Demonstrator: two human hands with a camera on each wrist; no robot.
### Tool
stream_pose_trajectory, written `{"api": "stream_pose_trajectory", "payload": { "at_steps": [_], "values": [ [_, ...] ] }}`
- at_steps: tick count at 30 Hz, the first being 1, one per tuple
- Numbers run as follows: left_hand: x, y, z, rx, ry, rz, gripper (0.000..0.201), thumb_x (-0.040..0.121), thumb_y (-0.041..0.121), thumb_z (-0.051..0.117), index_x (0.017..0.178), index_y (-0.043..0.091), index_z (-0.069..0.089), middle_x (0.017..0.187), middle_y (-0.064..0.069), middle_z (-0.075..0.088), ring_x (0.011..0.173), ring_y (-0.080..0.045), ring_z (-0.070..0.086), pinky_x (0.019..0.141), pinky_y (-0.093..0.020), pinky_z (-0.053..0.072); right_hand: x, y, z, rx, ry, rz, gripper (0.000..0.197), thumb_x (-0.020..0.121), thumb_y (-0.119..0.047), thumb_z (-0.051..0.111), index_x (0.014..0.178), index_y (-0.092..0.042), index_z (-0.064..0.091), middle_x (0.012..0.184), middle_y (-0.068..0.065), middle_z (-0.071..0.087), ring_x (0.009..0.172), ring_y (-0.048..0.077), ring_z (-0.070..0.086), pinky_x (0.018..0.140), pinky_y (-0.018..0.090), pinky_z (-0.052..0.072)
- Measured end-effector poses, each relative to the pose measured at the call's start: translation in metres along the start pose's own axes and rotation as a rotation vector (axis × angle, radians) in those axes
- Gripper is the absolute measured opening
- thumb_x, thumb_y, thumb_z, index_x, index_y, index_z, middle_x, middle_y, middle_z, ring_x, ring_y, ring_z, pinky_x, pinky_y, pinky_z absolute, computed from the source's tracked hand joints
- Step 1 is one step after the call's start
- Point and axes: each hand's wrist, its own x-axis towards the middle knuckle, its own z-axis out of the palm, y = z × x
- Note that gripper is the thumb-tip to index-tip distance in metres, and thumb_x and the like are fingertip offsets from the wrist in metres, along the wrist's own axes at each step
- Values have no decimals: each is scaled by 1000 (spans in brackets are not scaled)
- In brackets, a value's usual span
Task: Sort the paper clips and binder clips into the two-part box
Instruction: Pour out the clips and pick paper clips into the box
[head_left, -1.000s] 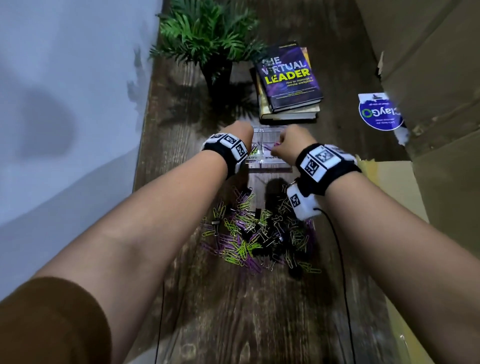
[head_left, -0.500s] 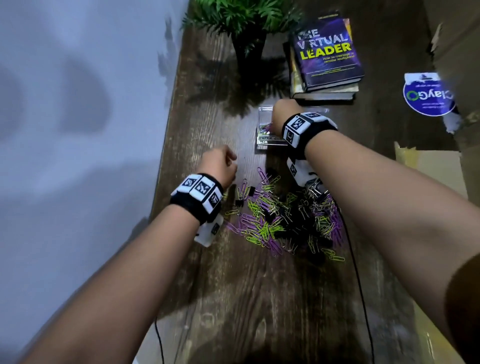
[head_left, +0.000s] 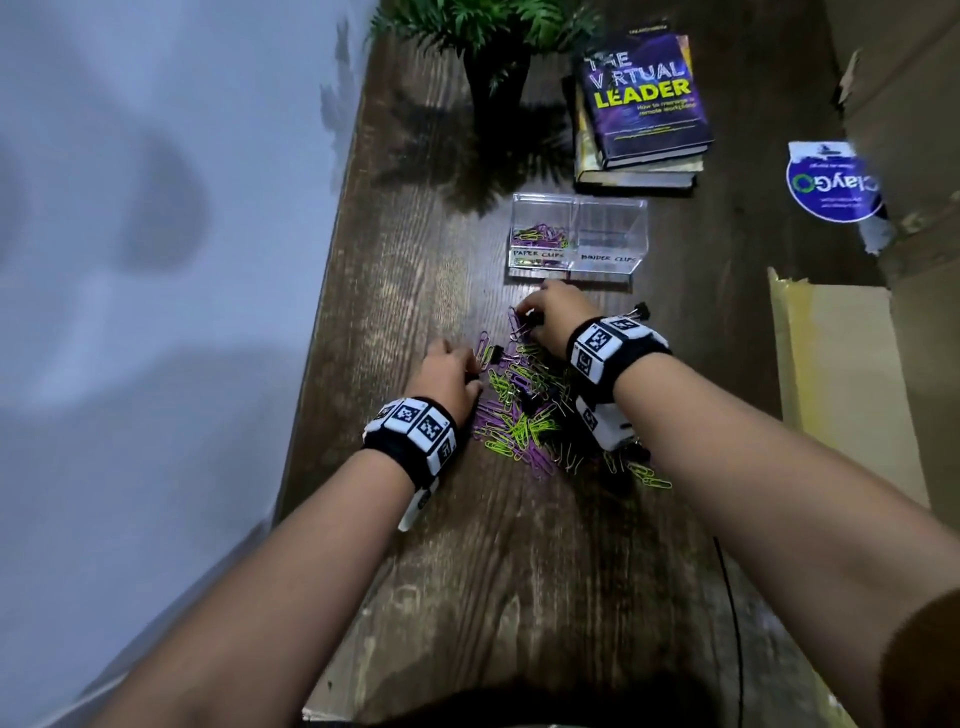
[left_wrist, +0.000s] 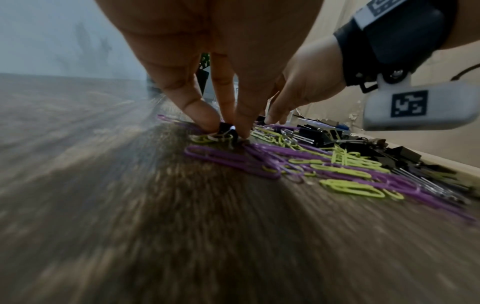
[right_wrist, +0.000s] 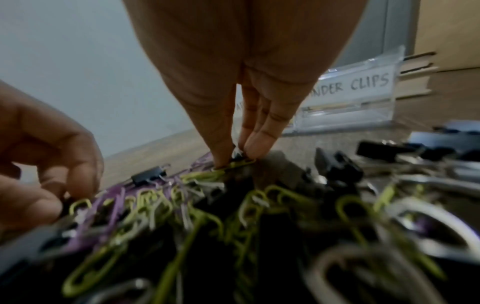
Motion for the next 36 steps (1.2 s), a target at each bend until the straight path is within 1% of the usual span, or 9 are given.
{"api": "stream_pose_trajectory", "payload": {
  "at_steps": [3,7,12,15,19,24,28,32,36],
  "values": [
    [-3,-4,0,13,6,43,13,84,17,61,95,12,61,111,-10,51,100,-28,56,84,-36,45,-5,8,10,42,51,-3,25,85,-7,64,110,-10,67,121,11,57,109,28,58,94,33,46],
    [1,-4,-5,-33,86,38,14,82,19,62,94,15,57,105,-5,55,96,-21,54,83,-35,46,-12,23,7,163,115,84,24,83,-16,68,106,-11,63,106,8,64,88,19,59,77,28,48],
    [34,8,-20,-98,150,37,15,83,14,62,98,14,57,106,-5,52,83,-17,53,81,-32,49,-19,47,-7,89,208,268,28,86,-21,67,107,-4,62,108,13,64,99,28,62,84,34,51],
    [57,15,-21,-89,136,61,13,83,15,63,95,15,60,106,-9,52,92,-24,57,89,-39,50,-22,55,-9,75,206,338,34,88,-16,63,119,-2,57,120,18,57,108,31,59,90,34,48],
    [63,21,-17,29,115,119,14,84,26,64,97,20,66,105,-6,51,96,-22,52,85,-34,47,-25,49,-5,95,249,212,38,88,-15,62,125,-11,55,133,12,46,119,29,51,102,37,41],
    [42,15,-2,130,-9,250,24,82,32,67,103,21,65,111,-4,48,109,-20,45,95,-37,46,-17,27,11,32,110,-16,30,87,-22,64,115,-13,63,120,7,53,111,23,54,98,35,45],
    [39,12,1,182,15,293,30,81,29,70,104,13,61,116,-9,50,113,-25,47,98,-40,45,-11,20,22,-38,114,-89,24,85,-18,66,107,-10,68,111,9,54,110,28,52,94,36,45],
    [45,11,-7,17,82,224,21,77,23,73,92,12,62,101,-6,59,98,-22,55,87,-35,49,-8,20,25,-54,91,-60,21,87,-15,64,105,-6,67,111,11,59,104,29,57,93,37,49],
    [60,3,-18,-165,185,-34,25,76,25,77,93,15,62,98,-4,66,89,-18,62,80,-30,51,-8,25,29,-41,77,-12,20,88,-15,60,104,-3,64,110,13,58,104,29,55,97,39,47]
  ]
}}
